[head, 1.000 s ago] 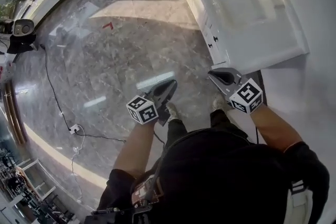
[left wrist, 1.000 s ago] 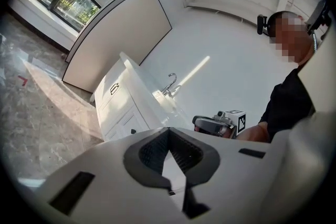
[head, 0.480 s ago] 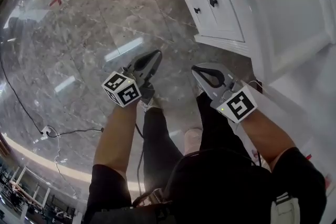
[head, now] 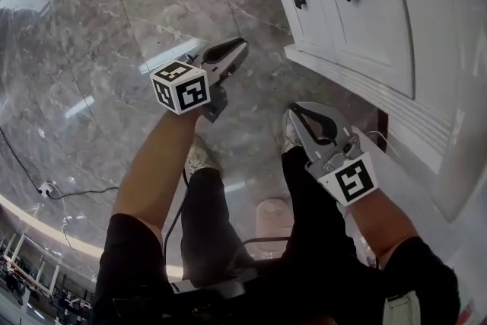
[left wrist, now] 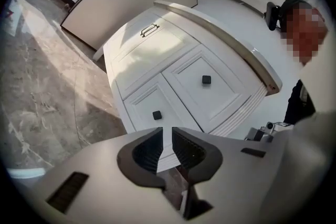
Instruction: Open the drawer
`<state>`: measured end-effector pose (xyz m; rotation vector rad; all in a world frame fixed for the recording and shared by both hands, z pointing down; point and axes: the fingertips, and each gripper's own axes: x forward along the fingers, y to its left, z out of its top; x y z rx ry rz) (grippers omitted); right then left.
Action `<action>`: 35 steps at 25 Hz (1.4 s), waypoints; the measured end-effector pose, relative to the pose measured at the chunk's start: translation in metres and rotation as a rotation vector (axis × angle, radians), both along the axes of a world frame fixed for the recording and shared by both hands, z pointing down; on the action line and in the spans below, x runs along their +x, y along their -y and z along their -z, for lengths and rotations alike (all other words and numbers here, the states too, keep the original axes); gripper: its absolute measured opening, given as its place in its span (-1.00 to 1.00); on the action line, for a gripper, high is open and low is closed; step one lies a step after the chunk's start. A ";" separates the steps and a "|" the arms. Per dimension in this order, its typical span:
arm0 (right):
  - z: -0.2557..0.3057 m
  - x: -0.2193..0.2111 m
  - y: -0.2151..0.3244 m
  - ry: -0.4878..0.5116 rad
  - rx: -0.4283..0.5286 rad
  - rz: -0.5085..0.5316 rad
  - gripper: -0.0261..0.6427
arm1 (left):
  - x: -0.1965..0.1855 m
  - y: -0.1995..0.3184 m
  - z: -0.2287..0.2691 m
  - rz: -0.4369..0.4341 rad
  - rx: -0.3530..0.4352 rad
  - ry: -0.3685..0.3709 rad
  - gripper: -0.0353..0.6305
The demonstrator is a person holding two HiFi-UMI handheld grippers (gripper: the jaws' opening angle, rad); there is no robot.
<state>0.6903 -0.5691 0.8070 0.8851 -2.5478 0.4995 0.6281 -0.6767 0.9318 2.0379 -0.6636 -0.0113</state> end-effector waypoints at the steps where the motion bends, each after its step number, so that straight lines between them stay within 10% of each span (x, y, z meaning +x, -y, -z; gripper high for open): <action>1: -0.006 0.004 0.003 0.003 -0.002 -0.024 -0.91 | 0.008 0.004 -0.007 -0.023 -0.004 -0.010 -0.75; 21: -0.047 0.037 0.004 -0.003 -0.047 -0.061 -0.92 | 0.128 0.101 -0.069 -0.096 -0.099 -0.219 -0.27; 35: -0.050 0.045 -0.011 0.006 -0.093 -0.078 -0.92 | 0.150 0.101 -0.069 -0.132 -0.126 -0.236 -0.52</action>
